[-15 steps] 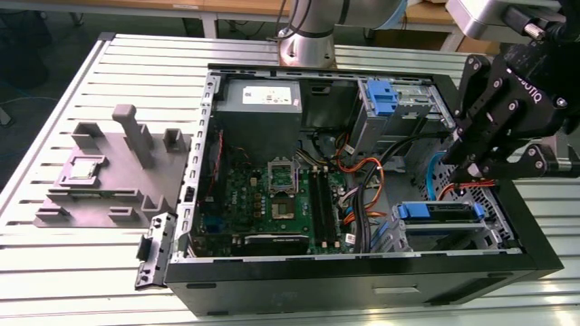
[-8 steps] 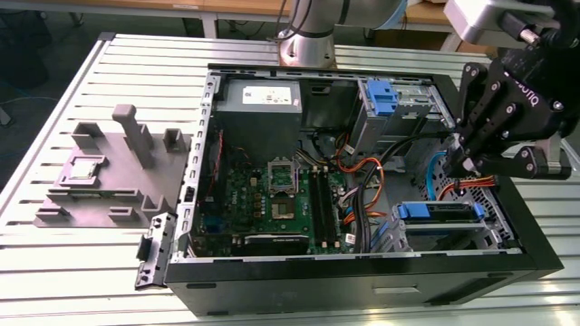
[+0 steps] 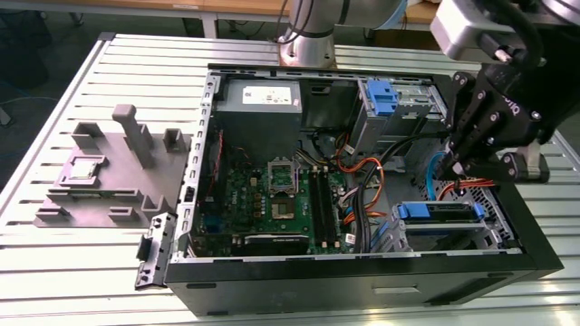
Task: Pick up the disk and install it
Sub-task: 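Insert the disk into the insertion slot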
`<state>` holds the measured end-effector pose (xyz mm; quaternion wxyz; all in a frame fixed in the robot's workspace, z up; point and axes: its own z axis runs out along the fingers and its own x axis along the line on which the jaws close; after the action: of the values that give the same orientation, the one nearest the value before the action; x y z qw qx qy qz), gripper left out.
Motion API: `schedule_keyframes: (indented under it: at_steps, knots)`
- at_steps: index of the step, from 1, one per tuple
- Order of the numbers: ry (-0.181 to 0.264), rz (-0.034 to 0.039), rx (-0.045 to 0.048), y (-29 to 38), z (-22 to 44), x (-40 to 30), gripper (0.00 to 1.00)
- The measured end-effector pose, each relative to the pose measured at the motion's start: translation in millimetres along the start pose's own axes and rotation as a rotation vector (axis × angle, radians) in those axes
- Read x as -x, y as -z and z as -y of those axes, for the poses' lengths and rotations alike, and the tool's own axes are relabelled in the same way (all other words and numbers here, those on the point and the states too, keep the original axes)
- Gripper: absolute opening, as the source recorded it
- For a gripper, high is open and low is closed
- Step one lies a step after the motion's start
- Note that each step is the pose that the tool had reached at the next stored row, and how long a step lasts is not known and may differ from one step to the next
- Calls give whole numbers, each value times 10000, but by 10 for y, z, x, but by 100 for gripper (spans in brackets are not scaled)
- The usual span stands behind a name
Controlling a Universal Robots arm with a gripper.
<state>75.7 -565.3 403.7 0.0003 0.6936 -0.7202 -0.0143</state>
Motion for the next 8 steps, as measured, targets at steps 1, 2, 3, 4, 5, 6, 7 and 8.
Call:
schedule_keyframes:
  at_steps: [1,2,3,4,5,6,7,8]
  knots:
    - [2,1,-5,-17,0,34,10]
    - [3,0,-13,-35,0,49,10]
    - [5,6,-18,-57,1,49,10]
    - [4,5,-29,-72,0,48,10]
    - [4,3,-43,-84,0,47,10]
    - [4,3,-53,-99,1,46,10]
    - [4,4,-59,-117,1,45,10]
    - [5,3,-62,-135,2,45,10]
